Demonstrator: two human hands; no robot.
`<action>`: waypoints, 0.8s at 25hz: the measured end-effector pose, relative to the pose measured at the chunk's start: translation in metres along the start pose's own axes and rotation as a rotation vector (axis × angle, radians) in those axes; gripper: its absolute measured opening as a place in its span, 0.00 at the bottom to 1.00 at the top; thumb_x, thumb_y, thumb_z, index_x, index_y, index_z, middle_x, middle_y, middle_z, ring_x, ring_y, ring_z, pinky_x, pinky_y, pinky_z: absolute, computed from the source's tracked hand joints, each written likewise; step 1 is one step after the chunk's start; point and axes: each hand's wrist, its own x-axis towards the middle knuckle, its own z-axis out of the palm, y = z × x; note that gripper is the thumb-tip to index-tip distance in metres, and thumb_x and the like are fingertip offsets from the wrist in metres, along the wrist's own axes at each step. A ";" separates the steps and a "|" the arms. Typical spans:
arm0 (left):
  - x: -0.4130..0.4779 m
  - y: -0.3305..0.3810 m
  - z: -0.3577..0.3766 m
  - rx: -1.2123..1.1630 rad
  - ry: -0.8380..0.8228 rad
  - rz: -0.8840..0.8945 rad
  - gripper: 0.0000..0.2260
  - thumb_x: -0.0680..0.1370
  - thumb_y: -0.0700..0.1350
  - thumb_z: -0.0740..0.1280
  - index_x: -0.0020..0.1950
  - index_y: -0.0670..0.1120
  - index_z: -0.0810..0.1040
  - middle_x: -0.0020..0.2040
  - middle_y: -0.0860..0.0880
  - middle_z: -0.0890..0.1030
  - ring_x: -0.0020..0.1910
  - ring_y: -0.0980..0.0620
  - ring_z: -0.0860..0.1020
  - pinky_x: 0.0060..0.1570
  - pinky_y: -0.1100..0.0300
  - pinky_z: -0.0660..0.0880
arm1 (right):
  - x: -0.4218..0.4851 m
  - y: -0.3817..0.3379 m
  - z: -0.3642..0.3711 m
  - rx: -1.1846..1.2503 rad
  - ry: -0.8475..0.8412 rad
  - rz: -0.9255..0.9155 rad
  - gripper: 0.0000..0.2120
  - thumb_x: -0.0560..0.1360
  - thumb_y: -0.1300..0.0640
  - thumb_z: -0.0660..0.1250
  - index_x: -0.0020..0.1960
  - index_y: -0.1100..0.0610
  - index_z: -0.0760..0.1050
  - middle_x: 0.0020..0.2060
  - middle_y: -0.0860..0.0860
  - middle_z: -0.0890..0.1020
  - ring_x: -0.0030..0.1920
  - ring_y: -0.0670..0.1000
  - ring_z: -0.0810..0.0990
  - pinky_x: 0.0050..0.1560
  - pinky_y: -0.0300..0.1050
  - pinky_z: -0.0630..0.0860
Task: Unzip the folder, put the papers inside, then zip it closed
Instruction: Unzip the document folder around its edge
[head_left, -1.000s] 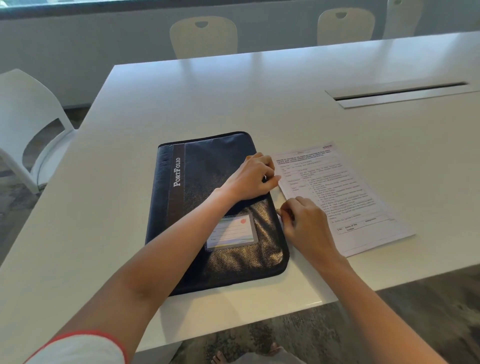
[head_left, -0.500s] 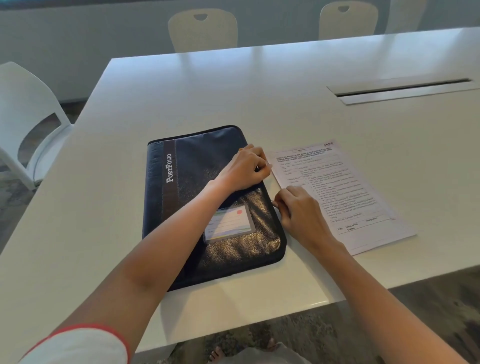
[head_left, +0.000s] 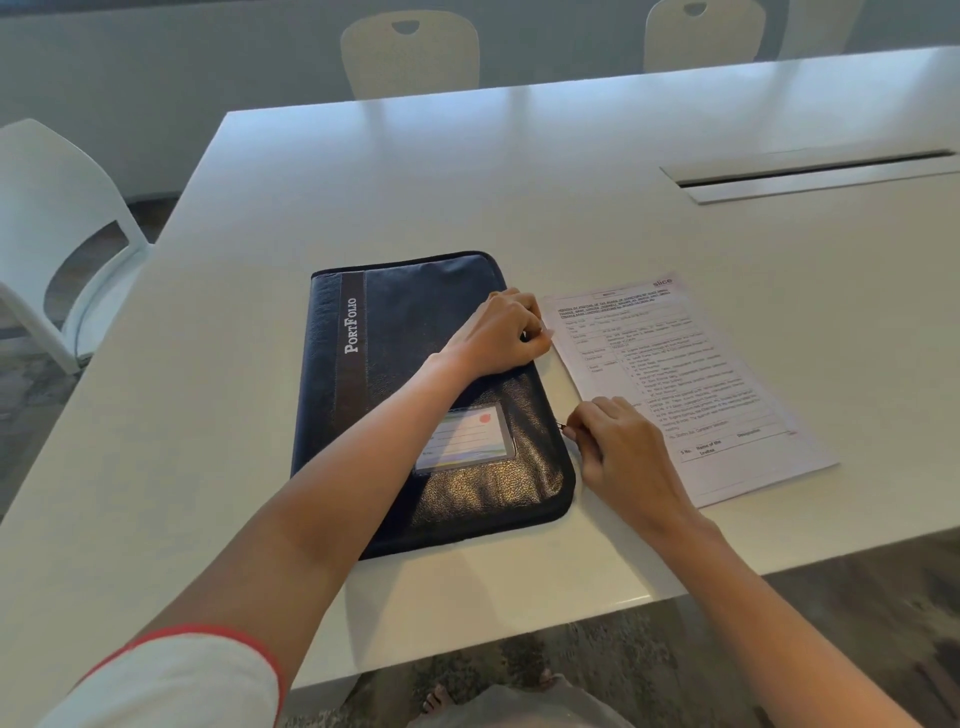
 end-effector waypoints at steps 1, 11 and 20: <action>-0.002 0.004 -0.002 0.030 -0.009 0.025 0.14 0.78 0.49 0.69 0.37 0.41 0.84 0.46 0.48 0.82 0.43 0.53 0.75 0.52 0.53 0.74 | 0.000 0.001 0.001 0.004 0.002 0.002 0.02 0.73 0.65 0.69 0.43 0.61 0.77 0.39 0.54 0.81 0.38 0.51 0.74 0.37 0.41 0.74; -0.041 0.039 0.011 0.058 -0.073 0.135 0.18 0.81 0.50 0.62 0.39 0.43 0.84 0.42 0.49 0.78 0.44 0.53 0.71 0.56 0.54 0.68 | 0.002 0.002 0.008 0.058 0.028 -0.050 0.01 0.75 0.64 0.67 0.44 0.60 0.77 0.40 0.52 0.77 0.40 0.49 0.71 0.37 0.40 0.72; -0.038 0.035 0.008 -0.021 0.039 0.118 0.16 0.78 0.42 0.66 0.32 0.39 0.81 0.37 0.49 0.78 0.38 0.55 0.71 0.48 0.62 0.66 | 0.000 -0.004 0.008 0.047 0.070 -0.013 0.05 0.71 0.69 0.69 0.41 0.62 0.76 0.37 0.53 0.78 0.38 0.48 0.70 0.35 0.35 0.65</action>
